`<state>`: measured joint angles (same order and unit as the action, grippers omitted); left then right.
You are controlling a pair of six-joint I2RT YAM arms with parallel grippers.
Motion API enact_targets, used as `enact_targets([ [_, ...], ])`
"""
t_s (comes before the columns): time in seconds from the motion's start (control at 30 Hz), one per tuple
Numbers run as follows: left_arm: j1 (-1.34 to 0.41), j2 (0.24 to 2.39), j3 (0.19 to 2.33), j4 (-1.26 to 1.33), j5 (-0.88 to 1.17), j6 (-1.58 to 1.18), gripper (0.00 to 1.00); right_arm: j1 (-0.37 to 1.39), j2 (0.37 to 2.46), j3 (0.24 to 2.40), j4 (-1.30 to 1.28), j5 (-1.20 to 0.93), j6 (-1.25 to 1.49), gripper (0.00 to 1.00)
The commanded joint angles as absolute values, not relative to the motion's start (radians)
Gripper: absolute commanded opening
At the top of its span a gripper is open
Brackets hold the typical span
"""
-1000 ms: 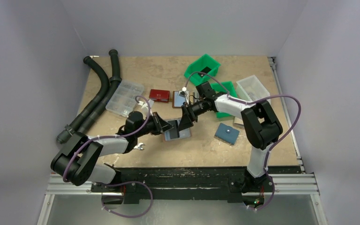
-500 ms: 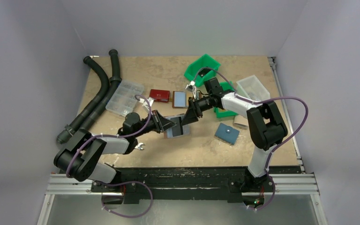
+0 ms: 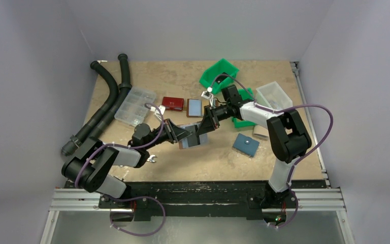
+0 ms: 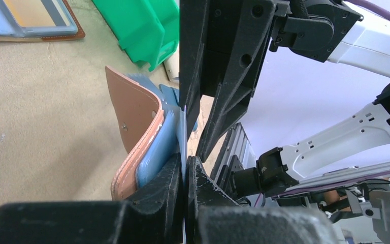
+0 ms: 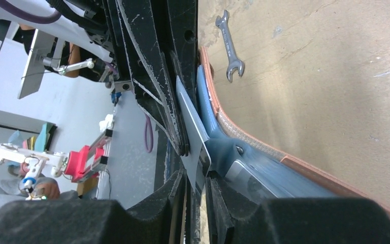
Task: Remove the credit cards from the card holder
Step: Remove the credit card from the card holder.
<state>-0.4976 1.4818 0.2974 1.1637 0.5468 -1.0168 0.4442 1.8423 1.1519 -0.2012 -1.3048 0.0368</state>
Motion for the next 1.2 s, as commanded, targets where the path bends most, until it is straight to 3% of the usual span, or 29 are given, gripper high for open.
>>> enact_targets([
  [0.0, -0.492, 1.483, 0.292, 1.277, 0.548, -1.034, 0.00, 0.448, 1.802, 1.144, -0.145, -1.355, 0.075, 0.23],
  [0.17, -0.491, 1.480, 0.288, 1.249, 0.531, -1.052, 0.00, 0.446, 1.801, 1.151, -0.151, -1.347, 0.069, 0.00],
  [0.33, -0.480, 1.479, 0.278, 1.248, 0.536, -1.071, 0.17, 0.442, 1.810, 1.168, -0.215, -1.286, 0.007, 0.00],
  [0.47, -0.474, 1.480, 0.272, 1.243, 0.548, -1.071, 0.20, 0.434, 1.825, 1.172, -0.228, -1.267, 0.005, 0.00],
  [0.67, -0.463, 1.529, 0.251, 1.243, 0.550, -1.056, 0.19, 0.433, 1.861, 1.186, -0.278, -1.195, -0.058, 0.00],
  [0.8, -0.439, 1.602, 0.228, 1.258, 0.543, -1.058, 0.05, 0.428, 1.890, 1.206, -0.328, -1.117, -0.097, 0.00],
  [0.93, -0.394, 1.668, 0.189, 1.280, 0.528, -1.063, 0.00, 0.410, 1.900, 1.223, -0.376, -1.038, -0.147, 0.00],
  [1.17, -0.357, 1.688, 0.200, 1.110, 0.476, -1.024, 0.03, 0.380, 1.872, 1.246, -0.452, -0.997, -0.250, 0.00],
])
